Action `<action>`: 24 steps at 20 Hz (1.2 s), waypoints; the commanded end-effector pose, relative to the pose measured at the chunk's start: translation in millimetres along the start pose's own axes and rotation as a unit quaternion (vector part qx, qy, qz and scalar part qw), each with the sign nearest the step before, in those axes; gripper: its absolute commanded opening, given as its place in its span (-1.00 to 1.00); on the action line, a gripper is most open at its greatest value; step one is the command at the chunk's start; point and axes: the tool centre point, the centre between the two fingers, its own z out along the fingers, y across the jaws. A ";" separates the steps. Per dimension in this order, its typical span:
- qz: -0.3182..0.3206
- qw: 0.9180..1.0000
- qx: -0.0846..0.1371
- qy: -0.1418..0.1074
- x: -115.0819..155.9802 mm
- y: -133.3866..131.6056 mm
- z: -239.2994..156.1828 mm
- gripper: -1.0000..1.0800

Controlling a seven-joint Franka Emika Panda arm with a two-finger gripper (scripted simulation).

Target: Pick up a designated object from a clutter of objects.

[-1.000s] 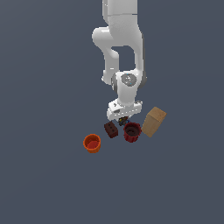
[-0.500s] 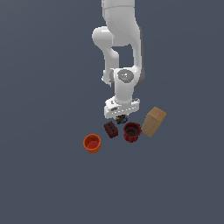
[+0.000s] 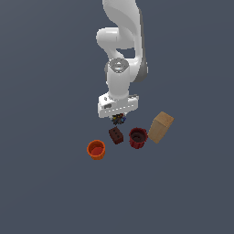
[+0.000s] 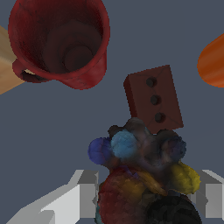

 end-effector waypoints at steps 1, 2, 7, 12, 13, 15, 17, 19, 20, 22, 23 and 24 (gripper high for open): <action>0.000 1.000 0.000 0.001 -2.5 16.5 -21.7 -1.00; 0.000 1.000 0.001 0.001 -3.5 23.4 -30.4 -1.00; 0.000 1.000 0.001 0.001 -8.6 57.8 -74.0 -1.00; 0.000 1.000 0.001 0.001 -13.6 93.2 -118.1 -1.00; 0.000 1.000 0.001 0.000 -14.4 100.4 -126.9 -1.00; 0.000 1.000 0.001 0.000 -16.2 115.1 -145.0 -1.00; 0.000 1.000 0.001 0.000 -17.8 129.8 -163.0 -1.00; 0.000 1.000 0.000 0.000 -19.1 143.5 -179.7 -1.00; 0.000 1.000 0.000 0.000 -19.7 149.9 -187.4 -1.00; 0.000 1.000 0.000 0.000 -20.5 161.5 -201.3 -1.00; 0.000 1.000 0.000 -0.001 -20.7 166.7 -207.6 -1.00; 0.000 1.000 0.000 -0.001 -21.0 171.6 -213.4 -1.00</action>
